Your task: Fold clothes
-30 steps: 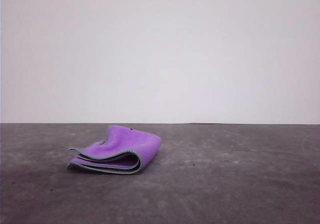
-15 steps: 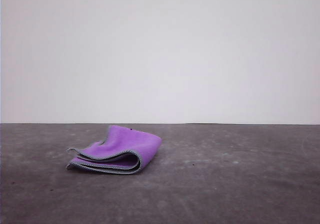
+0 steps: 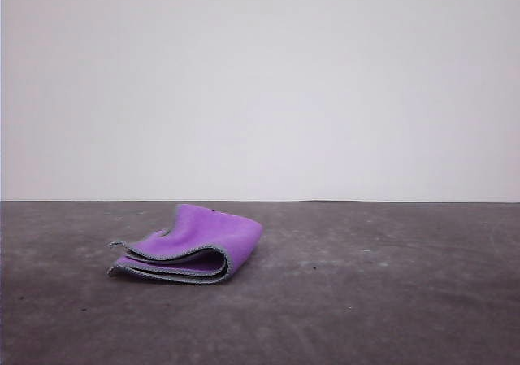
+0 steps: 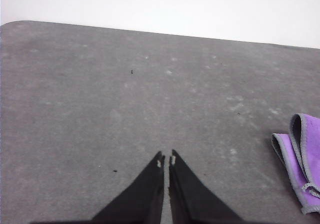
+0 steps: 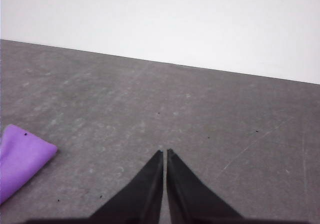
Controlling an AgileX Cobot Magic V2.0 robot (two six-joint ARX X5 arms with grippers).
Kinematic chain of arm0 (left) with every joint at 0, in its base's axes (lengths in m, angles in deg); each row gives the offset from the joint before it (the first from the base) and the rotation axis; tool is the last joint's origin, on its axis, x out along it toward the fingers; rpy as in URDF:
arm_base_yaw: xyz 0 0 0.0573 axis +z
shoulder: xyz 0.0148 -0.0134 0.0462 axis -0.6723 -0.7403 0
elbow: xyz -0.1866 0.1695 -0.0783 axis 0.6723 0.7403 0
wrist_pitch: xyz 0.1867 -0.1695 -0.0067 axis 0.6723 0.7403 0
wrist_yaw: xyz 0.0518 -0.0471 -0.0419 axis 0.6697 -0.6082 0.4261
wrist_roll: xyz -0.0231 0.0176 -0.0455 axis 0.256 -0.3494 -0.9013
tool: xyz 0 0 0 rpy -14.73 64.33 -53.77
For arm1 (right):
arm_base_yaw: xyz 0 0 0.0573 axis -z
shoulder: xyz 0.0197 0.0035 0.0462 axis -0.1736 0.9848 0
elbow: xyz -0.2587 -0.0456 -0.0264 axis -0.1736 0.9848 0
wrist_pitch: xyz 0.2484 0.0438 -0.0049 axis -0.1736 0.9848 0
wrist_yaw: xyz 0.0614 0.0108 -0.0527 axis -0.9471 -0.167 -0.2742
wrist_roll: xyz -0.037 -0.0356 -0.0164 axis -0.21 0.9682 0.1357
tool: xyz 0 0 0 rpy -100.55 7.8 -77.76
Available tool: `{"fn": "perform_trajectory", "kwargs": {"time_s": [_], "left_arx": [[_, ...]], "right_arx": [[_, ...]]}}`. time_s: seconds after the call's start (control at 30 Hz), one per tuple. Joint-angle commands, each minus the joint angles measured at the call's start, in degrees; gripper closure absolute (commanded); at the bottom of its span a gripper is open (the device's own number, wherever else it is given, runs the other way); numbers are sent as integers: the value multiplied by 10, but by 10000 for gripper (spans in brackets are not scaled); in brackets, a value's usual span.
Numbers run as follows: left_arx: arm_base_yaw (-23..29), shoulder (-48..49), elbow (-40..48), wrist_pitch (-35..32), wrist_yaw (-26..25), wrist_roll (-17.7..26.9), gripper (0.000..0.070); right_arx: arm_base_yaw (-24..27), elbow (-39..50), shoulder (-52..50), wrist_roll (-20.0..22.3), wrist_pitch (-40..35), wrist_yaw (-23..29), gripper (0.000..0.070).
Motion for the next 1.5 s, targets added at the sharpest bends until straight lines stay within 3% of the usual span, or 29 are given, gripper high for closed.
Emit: {"fn": "perform_trajectory", "kwargs": {"time_s": [0.0,0.17,0.3,0.43,0.7,0.83,1.23,1.47], "left_arx": [[0,1,11,3,0,-2,700],[0,1,11,3,0,-2,700],[0,1,11,3,0,-2,700],[0,1,11,3,0,-2,700],[0,1,11,3,0,-2,700],[0,1,11,3,0,-2,700],[0,0,11,3,0,-2,700],[0,1,11,4,0,-2,700]], "right_arx": [[-2,-4,1,-8,-8,0,696],[-2,-4,1,-5,-7,0,696],[9,0,0,36,8,0,696],[62,33,-8,68,12,-27,696],[179,120,-49,78,-60,-131,696],[213,160,-76,81,-75,-145,696],[245,278,-156,82,-125,-181,696],[249,285,-156,86,-130,-179,696]]}}
